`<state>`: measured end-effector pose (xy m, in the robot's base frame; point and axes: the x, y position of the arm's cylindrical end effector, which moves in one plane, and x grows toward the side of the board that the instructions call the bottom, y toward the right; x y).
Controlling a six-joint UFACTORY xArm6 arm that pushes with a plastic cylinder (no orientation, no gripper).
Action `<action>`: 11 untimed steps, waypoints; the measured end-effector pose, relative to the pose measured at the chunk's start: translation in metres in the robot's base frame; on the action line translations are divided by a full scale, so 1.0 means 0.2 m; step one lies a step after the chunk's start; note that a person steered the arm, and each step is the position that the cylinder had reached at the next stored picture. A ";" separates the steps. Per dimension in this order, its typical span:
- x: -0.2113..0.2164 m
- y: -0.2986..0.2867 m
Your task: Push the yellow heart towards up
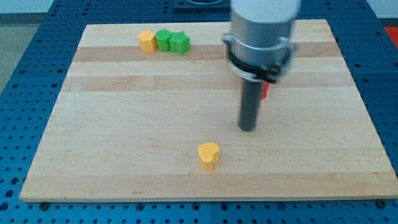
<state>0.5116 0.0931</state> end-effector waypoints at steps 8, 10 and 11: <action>0.33 -0.48; 0.24 -0.56; 0.19 -0.56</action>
